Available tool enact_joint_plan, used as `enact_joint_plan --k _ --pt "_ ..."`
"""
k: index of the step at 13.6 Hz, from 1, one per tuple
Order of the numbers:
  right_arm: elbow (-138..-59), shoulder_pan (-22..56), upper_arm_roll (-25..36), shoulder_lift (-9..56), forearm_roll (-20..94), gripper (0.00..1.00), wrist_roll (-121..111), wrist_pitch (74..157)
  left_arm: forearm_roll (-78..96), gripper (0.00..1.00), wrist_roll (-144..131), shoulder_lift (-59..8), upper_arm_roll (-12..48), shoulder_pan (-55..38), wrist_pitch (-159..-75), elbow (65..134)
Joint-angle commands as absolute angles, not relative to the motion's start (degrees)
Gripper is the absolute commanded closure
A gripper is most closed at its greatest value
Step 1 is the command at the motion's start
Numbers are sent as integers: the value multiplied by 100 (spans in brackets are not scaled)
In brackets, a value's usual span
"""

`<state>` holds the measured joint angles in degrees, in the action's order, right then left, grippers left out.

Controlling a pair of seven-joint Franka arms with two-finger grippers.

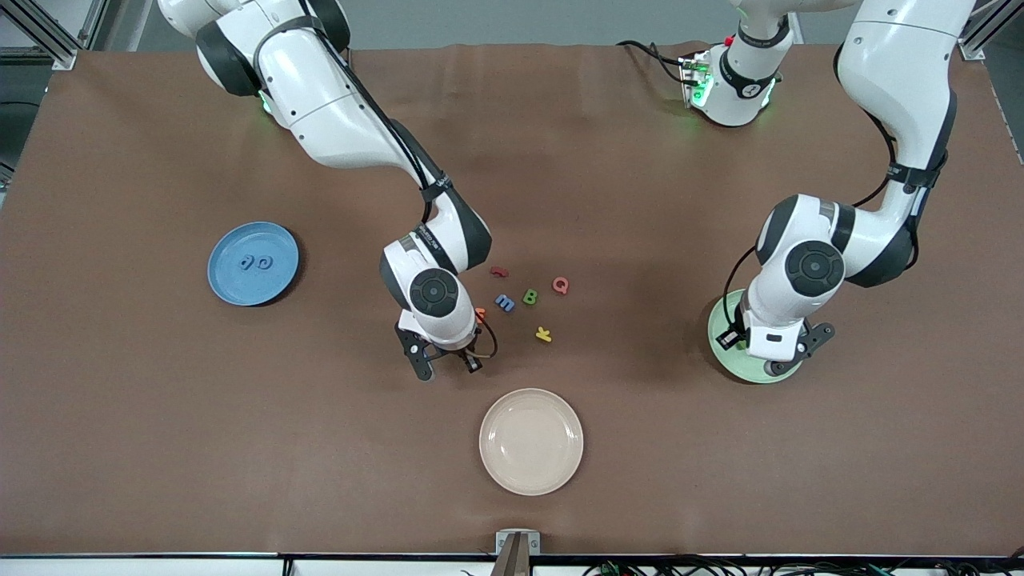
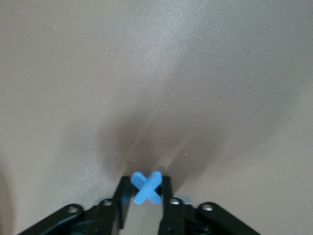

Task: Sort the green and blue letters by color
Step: 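Place the green letter on the green plate with the left gripper, then grasp a blue letter with the right gripper and drop it on the blue plate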

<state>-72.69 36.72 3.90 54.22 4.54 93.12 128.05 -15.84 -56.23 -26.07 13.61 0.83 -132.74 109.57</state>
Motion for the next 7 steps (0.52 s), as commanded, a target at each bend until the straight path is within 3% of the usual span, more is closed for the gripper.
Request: enact_joint_plan --k 1,7 --pt "-7172 3665 404 5485 404 99 9291 12736 -1529 100 -5327 -2452 1397 290 -13570 11267" --pt "-7163 3244 448 4984 422 99 7229 10964 -1529 100 -5002 -2496 1389 518 -14132 11601"
